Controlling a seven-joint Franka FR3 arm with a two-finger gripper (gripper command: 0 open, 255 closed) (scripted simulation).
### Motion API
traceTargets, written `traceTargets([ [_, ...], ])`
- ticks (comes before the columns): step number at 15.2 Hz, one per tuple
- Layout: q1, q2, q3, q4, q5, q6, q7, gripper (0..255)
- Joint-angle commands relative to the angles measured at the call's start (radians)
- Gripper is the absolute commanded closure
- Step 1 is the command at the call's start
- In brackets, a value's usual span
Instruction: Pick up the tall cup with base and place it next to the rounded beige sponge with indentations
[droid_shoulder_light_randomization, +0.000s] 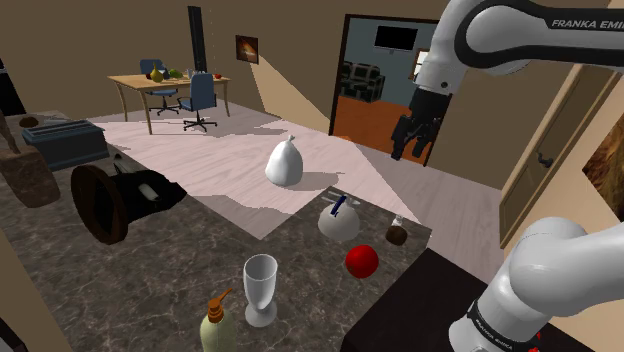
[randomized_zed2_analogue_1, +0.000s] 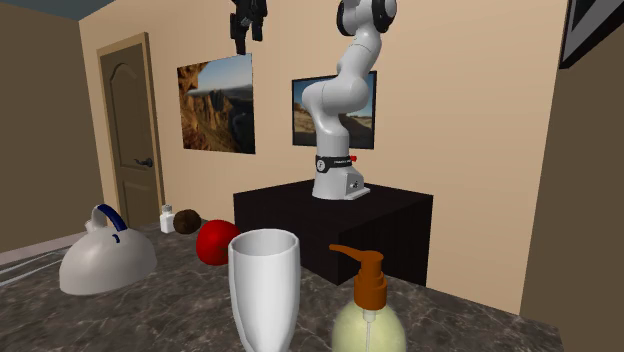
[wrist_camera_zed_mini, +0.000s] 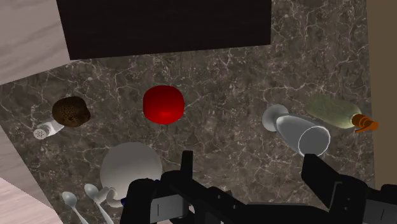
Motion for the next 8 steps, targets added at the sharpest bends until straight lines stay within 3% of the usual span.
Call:
traceTargets([
  [1, 0.000, 0.000, 0.000, 0.000, 0.000, 0.000, 0.000, 0],
  [8, 0.035, 0.121, 0.122, -0.077, 0.046, 0.201, 0.106, 0],
])
